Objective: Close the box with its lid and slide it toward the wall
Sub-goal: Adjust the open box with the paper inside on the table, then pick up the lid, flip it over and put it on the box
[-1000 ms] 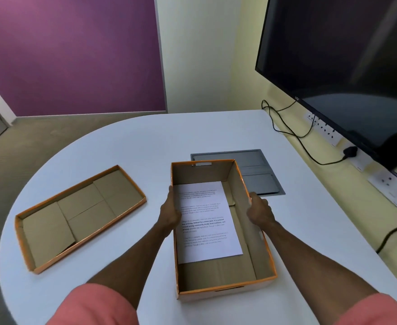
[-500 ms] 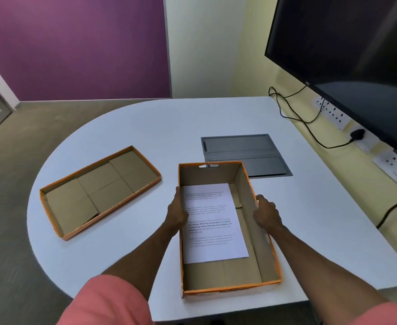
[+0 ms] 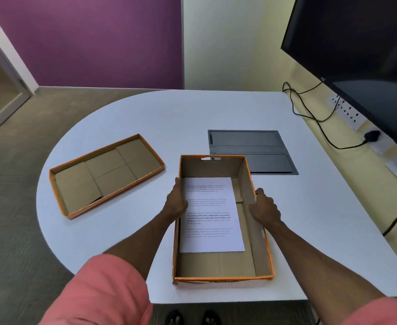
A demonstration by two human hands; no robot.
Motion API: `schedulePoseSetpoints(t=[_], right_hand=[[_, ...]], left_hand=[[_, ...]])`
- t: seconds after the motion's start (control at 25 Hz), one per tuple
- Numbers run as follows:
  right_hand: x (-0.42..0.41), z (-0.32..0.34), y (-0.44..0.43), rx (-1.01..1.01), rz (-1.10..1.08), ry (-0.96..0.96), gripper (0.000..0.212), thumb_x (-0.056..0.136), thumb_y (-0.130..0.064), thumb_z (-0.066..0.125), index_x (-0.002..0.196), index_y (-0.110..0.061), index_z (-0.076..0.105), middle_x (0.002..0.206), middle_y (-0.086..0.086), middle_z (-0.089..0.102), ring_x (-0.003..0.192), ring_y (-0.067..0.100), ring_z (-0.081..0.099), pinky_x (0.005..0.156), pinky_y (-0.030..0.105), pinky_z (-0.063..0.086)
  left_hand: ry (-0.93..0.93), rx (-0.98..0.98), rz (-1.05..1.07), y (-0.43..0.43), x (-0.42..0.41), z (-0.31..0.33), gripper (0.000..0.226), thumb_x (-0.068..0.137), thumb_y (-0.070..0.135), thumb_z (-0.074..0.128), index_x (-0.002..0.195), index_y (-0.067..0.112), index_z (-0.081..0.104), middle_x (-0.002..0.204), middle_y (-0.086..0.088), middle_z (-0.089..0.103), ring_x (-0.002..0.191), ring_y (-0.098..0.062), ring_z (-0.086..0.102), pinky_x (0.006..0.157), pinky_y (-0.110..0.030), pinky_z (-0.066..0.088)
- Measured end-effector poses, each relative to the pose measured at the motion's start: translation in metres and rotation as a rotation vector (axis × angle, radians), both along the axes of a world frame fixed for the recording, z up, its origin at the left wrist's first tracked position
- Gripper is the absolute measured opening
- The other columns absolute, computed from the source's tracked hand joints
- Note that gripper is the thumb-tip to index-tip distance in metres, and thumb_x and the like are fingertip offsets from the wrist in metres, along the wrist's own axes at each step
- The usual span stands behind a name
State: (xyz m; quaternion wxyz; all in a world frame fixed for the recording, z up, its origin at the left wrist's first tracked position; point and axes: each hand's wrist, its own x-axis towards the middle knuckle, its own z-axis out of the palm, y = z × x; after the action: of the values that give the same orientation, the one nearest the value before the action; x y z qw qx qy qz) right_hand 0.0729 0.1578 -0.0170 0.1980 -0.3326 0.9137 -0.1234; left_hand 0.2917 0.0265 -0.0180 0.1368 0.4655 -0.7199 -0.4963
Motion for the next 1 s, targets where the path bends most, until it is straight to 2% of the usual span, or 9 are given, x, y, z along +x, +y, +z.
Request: schedulePoseSetpoints(t=[0.12, 0.24, 0.4, 0.48, 0.72, 0.88, 1.0], right_hand=[[-0.001, 0.005, -0.005, -0.055, 0.014, 0.064, 0.053, 0.092, -0.025, 0.058, 0.137, -0.005, 0.037, 0.131, 0.019, 0.055, 0.114, 0.037, 0.060, 0.089, 0.043, 0.052], [0.004, 0.013, -0.019, -0.098, 0.103, 0.185, 0.058, 0.092, -0.033, 0.058, 0.140, -0.006, 0.038, 0.141, 0.019, 0.047, 0.125, 0.038, 0.051, 0.096, 0.048, 0.048], [0.023, 0.025, -0.045, -0.172, 0.239, 0.296, 0.058, 0.094, -0.043, 0.053, 0.137, -0.006, 0.042, 0.140, 0.018, 0.048, 0.128, 0.035, 0.048, 0.100, 0.047, 0.047], [0.040, 0.029, -0.059, -0.189, 0.340, 0.369, 0.055, 0.095, -0.045, 0.048, 0.132, -0.004, 0.045, 0.134, 0.018, 0.051, 0.123, 0.033, 0.049, 0.098, 0.043, 0.046], [0.108, 0.040, -0.107, -0.244, 0.511, 0.336, 0.058, 0.095, -0.043, 0.048, 0.136, -0.003, 0.040, 0.140, 0.020, 0.046, 0.130, 0.034, 0.042, 0.106, 0.045, 0.038], [0.162, 0.038, -0.144, -0.258, 0.635, 0.313, 0.060, 0.097, -0.042, 0.046, 0.143, -0.005, 0.034, 0.148, 0.018, 0.037, 0.139, 0.033, 0.033, 0.114, 0.045, 0.030], [0.203, 0.030, -0.174, -0.292, 0.655, 0.315, 0.058, 0.095, -0.040, 0.047, 0.141, -0.006, 0.036, 0.146, 0.017, 0.040, 0.138, 0.032, 0.035, 0.113, 0.044, 0.032]], left_hand=[[-0.135, -0.080, 0.041, -0.005, 0.001, 0.001, 0.078, 0.093, 0.020, 0.056, 0.152, 0.006, 0.009, 0.160, -0.013, 0.023, 0.144, -0.034, 0.029, 0.115, -0.043, 0.028], [-0.215, -0.159, 0.087, -0.009, 0.010, 0.005, 0.075, 0.095, 0.022, 0.053, 0.153, 0.003, 0.009, 0.162, -0.013, 0.012, 0.149, -0.029, 0.015, 0.120, -0.038, 0.015], [-0.253, -0.294, 0.103, -0.015, 0.026, 0.020, 0.072, 0.095, 0.028, 0.053, 0.152, 0.005, 0.016, 0.160, -0.014, 0.021, 0.147, -0.031, 0.022, 0.118, -0.050, 0.023], [-0.318, -0.341, 0.104, -0.018, 0.037, 0.027, 0.070, 0.096, 0.029, 0.050, 0.152, 0.006, 0.015, 0.161, -0.013, 0.018, 0.148, -0.030, 0.020, 0.118, -0.053, 0.021], [-0.451, -0.398, 0.130, -0.032, 0.085, 0.036, 0.066, 0.098, 0.034, 0.045, 0.152, 0.011, 0.016, 0.162, -0.011, 0.013, 0.149, -0.028, 0.016, 0.119, -0.055, 0.009], [-0.530, -0.403, 0.168, -0.060, 0.131, 0.037, 0.065, 0.098, 0.037, 0.044, 0.151, 0.012, 0.017, 0.163, -0.010, 0.012, 0.149, -0.028, 0.016, 0.119, -0.056, 0.010], [-0.564, -0.407, 0.162, -0.088, 0.169, 0.032, 0.065, 0.097, 0.038, 0.044, 0.151, 0.012, 0.018, 0.163, -0.010, 0.011, 0.149, -0.027, 0.014, 0.119, -0.056, 0.009]])
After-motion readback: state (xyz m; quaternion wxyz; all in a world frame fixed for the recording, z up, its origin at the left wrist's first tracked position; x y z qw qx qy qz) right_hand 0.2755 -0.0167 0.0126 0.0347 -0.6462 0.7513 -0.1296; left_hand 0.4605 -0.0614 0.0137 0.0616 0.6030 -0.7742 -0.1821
